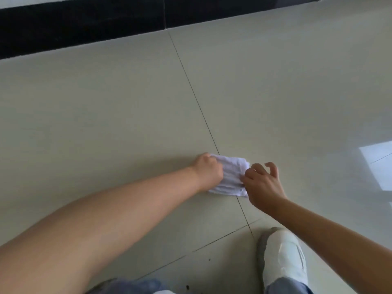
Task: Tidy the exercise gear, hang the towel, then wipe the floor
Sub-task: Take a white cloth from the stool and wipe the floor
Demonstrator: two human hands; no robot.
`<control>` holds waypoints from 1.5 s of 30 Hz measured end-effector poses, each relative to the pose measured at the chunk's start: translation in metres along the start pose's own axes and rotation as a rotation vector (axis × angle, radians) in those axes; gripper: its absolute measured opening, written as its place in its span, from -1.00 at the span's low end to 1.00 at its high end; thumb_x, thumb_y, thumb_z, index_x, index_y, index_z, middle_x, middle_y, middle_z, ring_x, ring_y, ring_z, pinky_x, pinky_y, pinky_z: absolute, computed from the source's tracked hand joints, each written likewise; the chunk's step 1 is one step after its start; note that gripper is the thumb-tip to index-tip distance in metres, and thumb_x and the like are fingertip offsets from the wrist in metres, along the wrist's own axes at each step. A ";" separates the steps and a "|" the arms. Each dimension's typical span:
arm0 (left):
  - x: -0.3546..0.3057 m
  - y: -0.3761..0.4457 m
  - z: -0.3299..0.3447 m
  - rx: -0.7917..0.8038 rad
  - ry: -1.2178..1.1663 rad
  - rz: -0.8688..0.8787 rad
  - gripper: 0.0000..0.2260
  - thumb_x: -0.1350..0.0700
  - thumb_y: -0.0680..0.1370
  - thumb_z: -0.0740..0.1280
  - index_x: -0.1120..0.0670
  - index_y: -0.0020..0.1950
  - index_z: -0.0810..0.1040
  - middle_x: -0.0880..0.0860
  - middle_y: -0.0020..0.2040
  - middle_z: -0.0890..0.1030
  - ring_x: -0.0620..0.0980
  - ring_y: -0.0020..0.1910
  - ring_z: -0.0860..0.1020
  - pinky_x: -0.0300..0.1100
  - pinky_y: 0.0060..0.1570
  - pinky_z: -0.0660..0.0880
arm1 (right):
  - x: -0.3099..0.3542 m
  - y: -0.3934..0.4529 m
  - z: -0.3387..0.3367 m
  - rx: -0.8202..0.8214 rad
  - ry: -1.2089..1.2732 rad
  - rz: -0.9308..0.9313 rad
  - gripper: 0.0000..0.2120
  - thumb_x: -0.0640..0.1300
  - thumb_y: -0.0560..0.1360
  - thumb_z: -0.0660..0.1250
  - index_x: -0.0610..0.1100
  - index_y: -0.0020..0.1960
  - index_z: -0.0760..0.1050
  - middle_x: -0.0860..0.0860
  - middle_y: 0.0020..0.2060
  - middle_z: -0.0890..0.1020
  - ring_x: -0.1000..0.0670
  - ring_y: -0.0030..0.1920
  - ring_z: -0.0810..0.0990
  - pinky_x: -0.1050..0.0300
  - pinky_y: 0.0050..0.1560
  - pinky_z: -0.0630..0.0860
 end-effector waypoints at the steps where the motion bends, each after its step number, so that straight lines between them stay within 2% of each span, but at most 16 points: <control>1: 0.007 0.021 0.000 0.052 0.006 -0.004 -0.76 0.24 0.44 0.25 0.04 -0.09 0.70 -0.01 -0.08 0.69 -0.04 -0.01 0.64 -0.23 0.04 0.51 | -0.022 0.013 -0.002 -0.040 0.010 0.036 -0.70 -0.36 -0.15 0.51 -0.11 -0.50 0.54 0.04 -0.50 0.56 -0.08 -0.31 0.64 -0.02 0.04 0.19; 3: 0.033 0.052 -0.002 0.246 -0.063 -0.129 -0.74 0.21 0.58 0.19 0.11 0.23 0.55 0.06 0.25 0.55 0.09 0.28 0.48 -0.10 0.24 0.39 | -0.060 0.051 -0.006 -0.080 0.041 0.123 -0.72 -0.40 -0.09 0.50 -0.14 -0.47 0.56 0.01 -0.49 0.57 -0.12 -0.30 0.62 0.02 0.04 0.17; 8: 0.139 0.056 -0.013 0.244 -0.146 -0.546 -0.73 0.20 0.58 0.21 0.13 0.27 0.51 0.07 0.28 0.51 0.11 0.28 0.49 -0.09 0.17 0.45 | -0.080 0.173 -0.034 0.018 0.136 0.063 -0.78 -0.27 0.47 0.26 -0.11 0.03 0.62 -0.02 0.01 0.63 -0.13 0.19 0.42 -0.02 0.31 0.06; 12: 0.210 0.008 0.002 0.239 -0.192 -0.809 -0.72 0.23 0.57 0.21 0.14 0.26 0.50 0.09 0.29 0.49 0.13 0.26 0.50 -0.06 0.14 0.47 | -0.023 0.258 -0.066 -0.003 0.083 -0.138 -0.78 -0.23 0.52 0.20 -0.10 0.07 0.58 0.00 0.05 0.59 -0.11 0.22 0.38 -0.03 0.36 0.10; 15: 0.224 -0.040 0.020 0.145 -0.258 -0.923 -0.78 0.26 0.54 0.21 0.22 0.14 0.53 0.16 0.23 0.47 0.19 0.17 0.53 -0.01 0.03 0.49 | 0.023 0.276 -0.070 -0.033 0.238 -0.088 -0.71 -0.34 0.46 0.17 -0.16 0.07 0.57 -0.05 0.10 0.54 -0.12 0.23 0.37 -0.04 0.35 0.12; 17: 0.208 -0.064 0.026 0.011 -0.254 -0.903 -0.86 0.33 0.46 0.26 0.29 -0.06 0.58 0.23 0.05 0.55 0.25 -0.03 0.59 0.00 -0.18 0.53 | 0.045 0.258 -0.062 -0.061 0.381 -0.051 -0.75 -0.35 0.39 0.24 -0.17 -0.02 0.60 -0.06 0.02 0.56 -0.14 0.16 0.43 -0.09 0.35 0.13; 19: 0.181 -0.077 0.031 0.020 -0.249 -0.829 -0.87 0.31 0.33 0.24 0.27 -0.28 0.59 0.23 -0.17 0.61 0.22 -0.29 0.62 -0.09 -0.41 0.53 | 0.050 0.221 -0.056 -0.211 0.417 -0.115 -0.83 -0.34 0.18 0.44 -0.14 -0.27 0.62 -0.04 -0.24 0.58 -0.15 -0.08 0.57 -0.22 0.24 0.30; 21: 0.148 -0.078 0.036 -0.031 -0.221 -0.728 -0.78 0.21 0.28 0.15 0.20 -0.37 0.59 0.19 -0.22 0.64 0.17 -0.33 0.64 -0.14 -0.36 0.54 | 0.039 0.177 -0.037 -0.255 0.362 -0.225 -0.79 -0.32 0.06 0.48 -0.09 -0.36 0.60 0.02 -0.39 0.54 -0.10 -0.20 0.58 -0.17 0.18 0.34; 24: 0.100 -0.041 0.026 -0.093 -0.259 -0.586 -0.77 0.23 0.29 0.14 0.16 -0.43 0.58 0.16 -0.28 0.64 0.14 -0.25 0.67 -0.06 -0.13 0.45 | -0.014 0.129 -0.020 -0.272 0.335 -0.274 -0.81 -0.30 0.16 0.35 -0.08 -0.29 0.63 0.03 -0.40 0.55 -0.05 -0.15 0.52 -0.10 0.18 0.22; 27: 0.101 0.031 0.004 -0.158 -0.373 -0.505 -0.76 0.27 0.25 0.10 0.16 -0.49 0.55 0.13 -0.40 0.58 0.10 -0.37 0.62 -0.22 -0.32 0.54 | -0.082 0.151 -0.028 -0.306 0.275 -0.138 -0.84 -0.24 0.24 0.34 -0.11 -0.25 0.67 -0.04 -0.38 0.62 -0.17 -0.19 0.64 -0.27 0.15 0.29; 29: 0.127 0.068 -0.019 -0.193 -0.374 -0.551 -0.81 0.24 0.28 0.21 0.14 -0.42 0.61 0.11 -0.34 0.60 0.08 -0.33 0.62 -0.25 -0.28 0.52 | -0.120 0.191 -0.034 -0.258 0.272 0.009 -0.82 -0.22 0.34 0.31 -0.15 -0.19 0.69 -0.13 -0.26 0.67 -0.26 -0.05 0.61 -0.37 0.17 0.25; 32: 0.180 0.100 -0.023 -0.061 -0.358 -0.722 -0.74 0.23 0.53 0.22 0.17 0.17 0.57 0.14 0.18 0.52 0.14 0.18 0.51 -0.11 0.19 0.38 | -0.137 0.253 -0.048 -0.138 0.274 0.155 -0.79 -0.24 0.48 0.29 -0.12 0.01 0.66 -0.14 0.05 0.63 -0.20 0.25 0.42 -0.20 0.37 0.05; 35: 0.230 0.065 -0.019 -0.002 -0.330 -0.904 -0.71 0.26 0.58 0.15 0.20 0.27 0.48 0.14 0.27 0.46 0.16 0.25 0.47 -0.06 0.20 0.36 | -0.090 0.302 -0.065 -0.085 0.253 0.105 -0.74 -0.21 0.51 0.22 -0.04 0.12 0.60 -0.08 0.16 0.55 -0.14 0.31 0.33 -0.09 0.42 0.03; 41: 0.248 -0.085 0.036 -0.119 -0.308 -1.006 -0.75 0.28 0.48 0.17 0.31 0.03 0.59 0.23 0.21 0.55 0.28 0.04 0.60 0.07 -0.02 0.57 | 0.057 0.283 -0.070 -0.026 0.338 -0.116 -0.68 -0.31 0.44 0.18 -0.11 0.11 0.56 -0.04 0.19 0.48 -0.11 0.30 0.32 -0.12 0.45 -0.03; 43: 0.219 -0.114 0.051 -0.084 -0.350 -0.957 -0.68 0.19 0.41 0.11 0.31 -0.12 0.62 0.25 0.09 0.63 0.26 -0.12 0.66 0.02 -0.19 0.61 | 0.084 0.244 -0.063 -0.030 0.380 -0.188 -0.75 -0.31 0.37 0.27 -0.14 -0.01 0.60 -0.05 0.09 0.53 -0.12 0.23 0.41 -0.18 0.43 0.03; 45: 0.180 -0.125 0.058 -0.075 -0.306 -0.877 -0.66 0.16 0.39 0.10 0.28 -0.18 0.64 0.24 0.03 0.66 0.23 -0.16 0.67 -0.04 -0.19 0.61 | 0.083 0.201 -0.055 -0.161 0.389 -0.203 -0.81 -0.28 0.13 0.45 -0.10 -0.29 0.61 0.00 -0.21 0.59 -0.10 -0.04 0.58 -0.24 0.30 0.28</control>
Point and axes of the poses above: each hand's wrist, its own y-axis towards the middle knuckle, its own z-axis out of the palm, x = y × z, the point moved 8 cm from there along y, towards the middle knuckle
